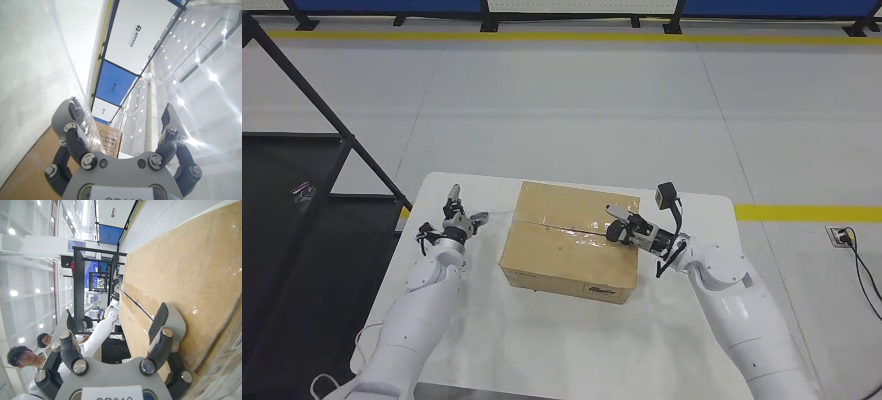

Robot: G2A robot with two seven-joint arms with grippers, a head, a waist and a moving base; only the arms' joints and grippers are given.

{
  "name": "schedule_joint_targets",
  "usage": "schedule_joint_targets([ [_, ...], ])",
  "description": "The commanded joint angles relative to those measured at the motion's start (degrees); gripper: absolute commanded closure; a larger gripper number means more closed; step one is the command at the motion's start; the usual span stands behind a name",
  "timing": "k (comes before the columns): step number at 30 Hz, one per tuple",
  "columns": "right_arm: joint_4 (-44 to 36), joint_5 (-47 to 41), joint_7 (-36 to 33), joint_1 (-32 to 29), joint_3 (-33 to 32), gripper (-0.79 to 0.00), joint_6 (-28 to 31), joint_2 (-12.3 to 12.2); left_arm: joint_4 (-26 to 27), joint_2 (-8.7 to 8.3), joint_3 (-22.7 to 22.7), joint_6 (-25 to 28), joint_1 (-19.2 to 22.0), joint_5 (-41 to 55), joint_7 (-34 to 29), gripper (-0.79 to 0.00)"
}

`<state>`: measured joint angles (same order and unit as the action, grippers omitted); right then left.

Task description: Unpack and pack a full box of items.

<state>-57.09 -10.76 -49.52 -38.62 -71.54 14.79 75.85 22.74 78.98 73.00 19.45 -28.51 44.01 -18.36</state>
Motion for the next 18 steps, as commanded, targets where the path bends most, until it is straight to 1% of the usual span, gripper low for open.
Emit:
schedule_joint_targets([
  [1,0.0,0.0,0.0,0.0,0.0,-0.785,0.0,0.0,0.3,-0.35,1.1,1.8,-0.2,0.4,-0.5,-0.785],
  [9,0.0,0.0,0.0,0.0,0.0,-0.785,0.0,0.0,3.9,-1.71,4.1,5.4,-2.0,-0.3,-0.4,-0.785],
  [18,0.0,0.0,0.0,0.0,0.0,-0.785,0.0,0.0,11.9,-2.53,5.9,6.9,-5.1,-3.1,2.2,-0.785],
])
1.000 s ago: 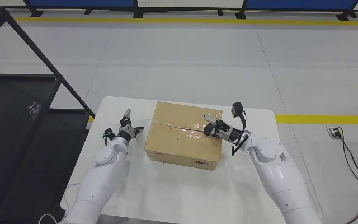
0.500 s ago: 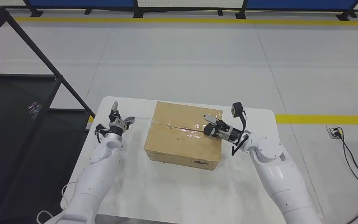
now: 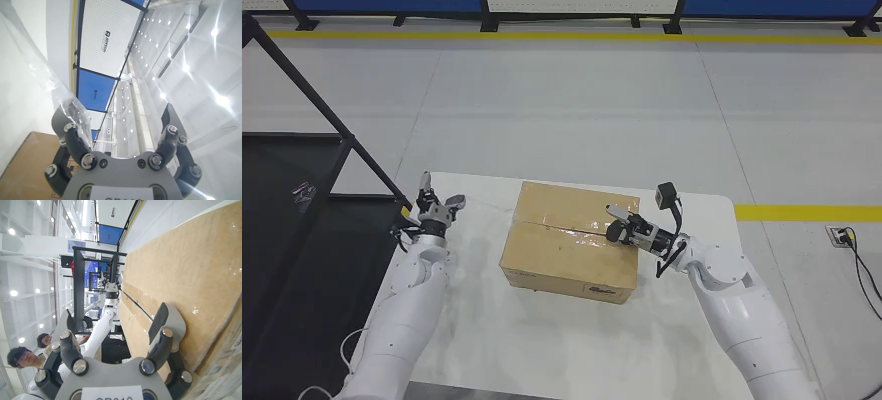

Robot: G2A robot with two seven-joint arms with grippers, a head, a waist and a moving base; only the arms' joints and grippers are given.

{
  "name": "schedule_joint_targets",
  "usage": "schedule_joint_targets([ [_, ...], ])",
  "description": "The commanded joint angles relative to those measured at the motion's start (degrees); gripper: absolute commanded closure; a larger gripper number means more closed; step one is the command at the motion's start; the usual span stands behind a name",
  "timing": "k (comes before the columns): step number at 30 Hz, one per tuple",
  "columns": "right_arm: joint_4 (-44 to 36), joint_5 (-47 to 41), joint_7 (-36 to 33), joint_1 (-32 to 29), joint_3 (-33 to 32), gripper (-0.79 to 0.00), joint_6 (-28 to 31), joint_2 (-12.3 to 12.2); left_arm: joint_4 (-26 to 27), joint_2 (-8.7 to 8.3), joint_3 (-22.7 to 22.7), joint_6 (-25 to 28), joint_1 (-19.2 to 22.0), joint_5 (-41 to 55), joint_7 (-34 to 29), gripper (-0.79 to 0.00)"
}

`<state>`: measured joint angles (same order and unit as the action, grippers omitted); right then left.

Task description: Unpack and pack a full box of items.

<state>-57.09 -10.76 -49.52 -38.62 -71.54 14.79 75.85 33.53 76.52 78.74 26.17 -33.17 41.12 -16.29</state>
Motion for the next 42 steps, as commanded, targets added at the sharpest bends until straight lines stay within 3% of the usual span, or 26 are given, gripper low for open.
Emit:
schedule_joint_targets([
  [1,0.0,0.0,0.0,0.0,0.0,-0.785,0.0,0.0,2.3,-0.15,0.5,0.2,-0.9,-0.3,0.4,-0.785],
  [12,-3.1,-2.0,3.1,-2.5,-0.7,-0.785,1.5,0.0,14.4,-1.17,3.7,-0.6,-7.3,-3.3,3.9,-0.785],
  [17,-5.0,-4.2,8.4,-3.9,-1.0,-0.785,-1.6,0.2,19.2,-1.45,5.0,-1.3,-10.0,-4.0,4.8,-0.785],
  [24,-5.0,-2.9,10.0,-3.1,0.4,-0.785,-5.2,0.4,25.4,-1.66,6.3,-2.0,-13.0,-5.1,5.6,-0.785],
  [38,-4.5,-4.2,10.7,-3.7,-0.5,-0.785,-3.3,0.1,38.4,-1.52,6.1,-2.0,-17.5,-10.0,7.7,-0.785],
  [42,-4.7,-6.3,11.9,-4.7,-1.7,-0.785,0.0,0.1,41.6,-1.41,5.4,-3.2,-18.1,-12.6,8.9,-0.785],
])
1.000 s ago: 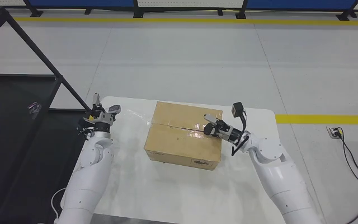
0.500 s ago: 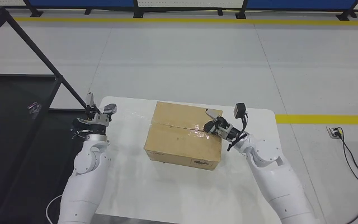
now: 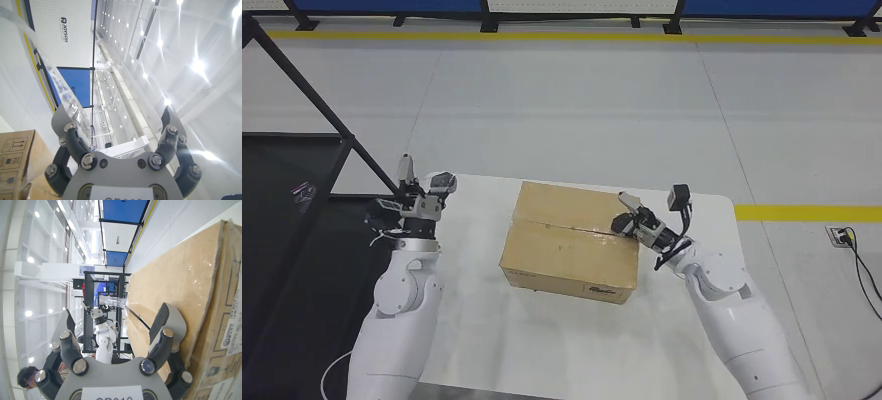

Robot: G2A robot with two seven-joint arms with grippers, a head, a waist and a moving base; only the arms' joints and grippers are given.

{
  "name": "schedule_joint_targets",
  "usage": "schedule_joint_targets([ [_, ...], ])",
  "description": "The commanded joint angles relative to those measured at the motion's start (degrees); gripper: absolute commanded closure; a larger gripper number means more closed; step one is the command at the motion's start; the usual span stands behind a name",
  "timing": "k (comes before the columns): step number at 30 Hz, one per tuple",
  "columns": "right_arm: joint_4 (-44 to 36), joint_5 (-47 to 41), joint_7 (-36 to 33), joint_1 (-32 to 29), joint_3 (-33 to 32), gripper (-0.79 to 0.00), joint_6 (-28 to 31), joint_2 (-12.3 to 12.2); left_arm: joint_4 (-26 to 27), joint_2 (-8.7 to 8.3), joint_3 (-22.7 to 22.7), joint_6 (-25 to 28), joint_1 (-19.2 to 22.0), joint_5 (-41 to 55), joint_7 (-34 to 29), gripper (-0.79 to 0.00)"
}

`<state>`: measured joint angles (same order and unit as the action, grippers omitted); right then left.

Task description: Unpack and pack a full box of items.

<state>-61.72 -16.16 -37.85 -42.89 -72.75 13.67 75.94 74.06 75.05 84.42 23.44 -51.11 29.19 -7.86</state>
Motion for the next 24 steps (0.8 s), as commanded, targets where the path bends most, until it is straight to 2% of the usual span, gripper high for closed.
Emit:
schedule_joint_targets([
  [1,-0.1,-1.6,0.3,-0.7,-0.9,-0.785,1.8,-0.1,1.9,0.12,-0.6,-0.8,-0.1,-1.3,1.0,-0.785],
  [11,-1.7,-5.5,1.3,-4.5,-5.5,-0.785,6.2,-1.0,7.6,0.94,-5.0,-2.5,-0.3,-7.1,3.1,-0.785],
  [24,-1.6,-7.8,-1.0,-6.9,-8.8,-0.785,7.0,-2.0,11.1,2.28,-11.2,-3.0,-0.5,-13.1,5.5,-0.785],
])
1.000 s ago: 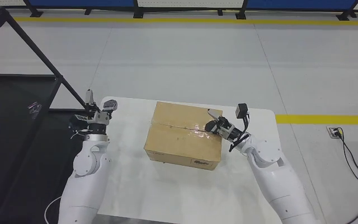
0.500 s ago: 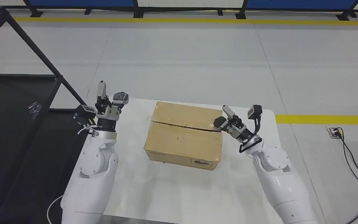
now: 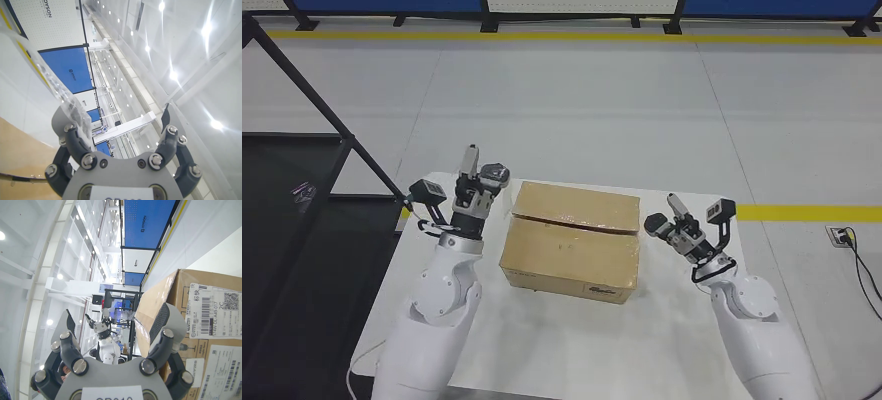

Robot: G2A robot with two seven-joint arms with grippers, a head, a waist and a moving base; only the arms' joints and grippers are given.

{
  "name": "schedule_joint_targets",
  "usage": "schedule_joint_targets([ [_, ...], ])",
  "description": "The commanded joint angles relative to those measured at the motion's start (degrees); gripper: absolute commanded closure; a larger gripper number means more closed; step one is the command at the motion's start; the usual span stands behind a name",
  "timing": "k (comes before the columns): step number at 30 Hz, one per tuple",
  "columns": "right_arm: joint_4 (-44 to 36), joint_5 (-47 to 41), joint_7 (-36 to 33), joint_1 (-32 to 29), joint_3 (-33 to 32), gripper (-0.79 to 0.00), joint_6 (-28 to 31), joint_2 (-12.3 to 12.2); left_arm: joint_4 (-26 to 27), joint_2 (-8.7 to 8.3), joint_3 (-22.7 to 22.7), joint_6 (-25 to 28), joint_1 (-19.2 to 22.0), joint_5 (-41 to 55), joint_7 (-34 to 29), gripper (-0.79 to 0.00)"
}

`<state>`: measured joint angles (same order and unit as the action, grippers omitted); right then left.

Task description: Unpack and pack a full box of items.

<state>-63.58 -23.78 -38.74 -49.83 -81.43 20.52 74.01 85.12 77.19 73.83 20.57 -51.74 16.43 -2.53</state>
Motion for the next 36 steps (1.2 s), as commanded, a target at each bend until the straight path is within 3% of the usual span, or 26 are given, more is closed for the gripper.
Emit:
schedule_joint_targets([
  [1,0.4,-0.3,-0.3,0.1,-0.2,-0.785,0.2,-0.1,0.0,0.26,-1.0,-0.4,0.2,-0.6,0.3,-0.785],
  [14,1.4,-1.1,-1.5,-0.3,-0.9,-0.785,0.6,-0.6,-2.5,2.05,-7.2,-1.6,2.6,-3.4,1.4,-0.785],
  [36,1.2,-2.2,-1.3,-2.4,-1.7,-0.785,1.2,-1.2,-8.9,4.80,-13.8,-3.0,5.6,-5.8,-0.3,-0.785],
])
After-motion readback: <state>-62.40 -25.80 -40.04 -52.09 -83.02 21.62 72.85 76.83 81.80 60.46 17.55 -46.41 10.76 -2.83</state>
